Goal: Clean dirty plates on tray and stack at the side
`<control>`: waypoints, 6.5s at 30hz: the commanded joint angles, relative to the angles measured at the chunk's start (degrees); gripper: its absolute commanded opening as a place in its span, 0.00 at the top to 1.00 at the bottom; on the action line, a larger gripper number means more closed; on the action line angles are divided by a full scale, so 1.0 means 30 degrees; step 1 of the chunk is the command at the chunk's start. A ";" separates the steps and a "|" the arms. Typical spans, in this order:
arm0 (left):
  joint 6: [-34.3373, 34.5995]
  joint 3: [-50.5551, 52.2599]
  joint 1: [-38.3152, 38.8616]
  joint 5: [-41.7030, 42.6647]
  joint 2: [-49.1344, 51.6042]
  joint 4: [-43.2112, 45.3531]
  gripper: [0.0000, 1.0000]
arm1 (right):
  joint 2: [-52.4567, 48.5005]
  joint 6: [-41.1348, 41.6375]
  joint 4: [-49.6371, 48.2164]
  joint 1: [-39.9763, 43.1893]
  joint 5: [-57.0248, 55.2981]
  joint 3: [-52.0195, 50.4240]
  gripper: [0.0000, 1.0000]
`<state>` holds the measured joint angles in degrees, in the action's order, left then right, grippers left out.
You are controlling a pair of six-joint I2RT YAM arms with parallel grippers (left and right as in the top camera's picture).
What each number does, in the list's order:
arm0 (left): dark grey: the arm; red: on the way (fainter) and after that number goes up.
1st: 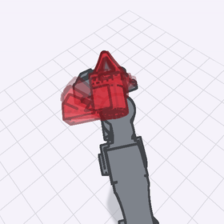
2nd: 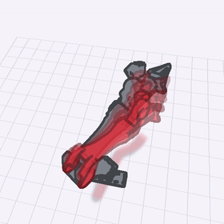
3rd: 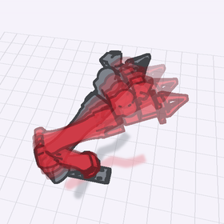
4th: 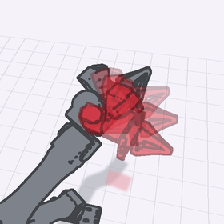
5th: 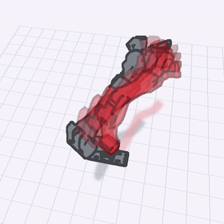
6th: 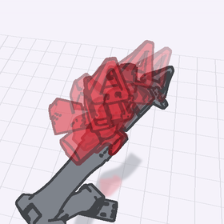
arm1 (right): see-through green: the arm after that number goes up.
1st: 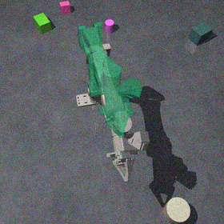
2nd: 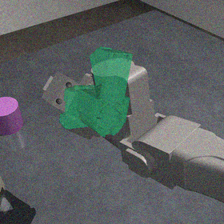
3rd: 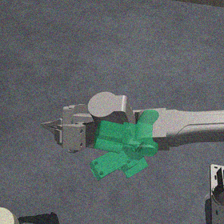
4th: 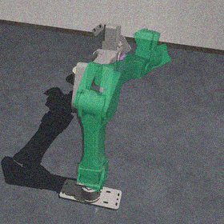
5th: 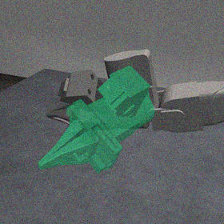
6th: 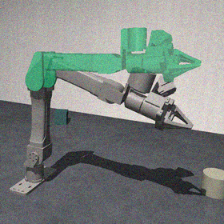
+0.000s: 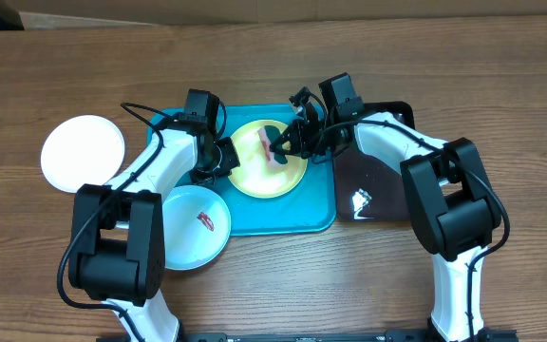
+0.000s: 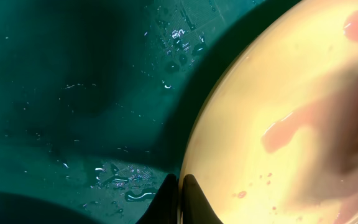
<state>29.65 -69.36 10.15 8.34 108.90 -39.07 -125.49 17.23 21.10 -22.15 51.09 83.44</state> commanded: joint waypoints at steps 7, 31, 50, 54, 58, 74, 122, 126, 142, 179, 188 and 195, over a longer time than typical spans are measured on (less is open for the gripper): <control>-0.0444 0.0109 0.0131 0.0022 0.0168 -0.0036 0.95 | 0.4306 -0.2659 0.4721 0.1501 -0.1989 0.0787 0.96; -0.0437 0.0109 0.0131 0.0073 0.0168 0.0036 0.90 | 0.4459 -0.4838 1.1234 0.4371 -1.6648 0.0168 0.54; -0.0437 0.0262 0.0131 0.0000 0.0168 0.0423 0.55 | 0.4503 -0.3177 1.1417 0.7526 -1.6655 0.2652 0.16; -0.0372 0.0401 0.0138 0.0007 0.0168 0.0707 0.57 | 0.4503 -0.3184 1.1628 0.8531 -1.6655 0.2630 0.00; -0.0357 0.0860 0.0131 0.0000 0.0168 0.1377 0.57 | 0.4503 -0.3184 1.1584 0.8983 -1.6655 0.2630 0.00; -0.0299 0.1086 0.0124 0.0138 0.0168 0.1829 0.96 | 0.4503 -0.3184 1.1584 0.8983 -1.6655 0.2630 0.00; -0.5821 -0.8684 0.1712 -0.2273 -0.1523 -0.3053 0.96 | 0.4503 -0.3184 1.1584 0.8983 -1.6655 0.2630 0.00; -0.5785 -0.9690 0.3541 -0.3468 -0.1523 -0.3016 0.96 | 0.4503 -0.3184 1.1584 0.8983 -1.6655 0.2630 0.00; -0.6863 -1.0171 1.3056 -1.9598 -0.1523 -0.1683 0.96 | 0.4503 -0.3184 1.1584 0.8983 -1.6648 0.2630 0.00; -0.9479 -1.0171 1.7085 -2.7132 -0.1523 -0.0459 0.96 | 0.4503 -0.3184 1.1584 0.8983 -1.6648 0.2630 0.00; -0.9464 -1.0171 1.6699 -2.6891 -0.1523 -0.0437 0.96 | 0.4503 -0.3184 1.1584 0.8983 -1.6655 0.2630 0.00; -0.9311 -1.0171 1.5008 -2.6680 -0.1523 -0.0408 0.96 | 0.4503 -0.3184 1.1584 0.8983 -1.6648 0.2630 0.00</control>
<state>1.28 -98.00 57.95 -70.96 106.28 -40.66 -112.44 7.46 56.16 4.84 1.26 90.63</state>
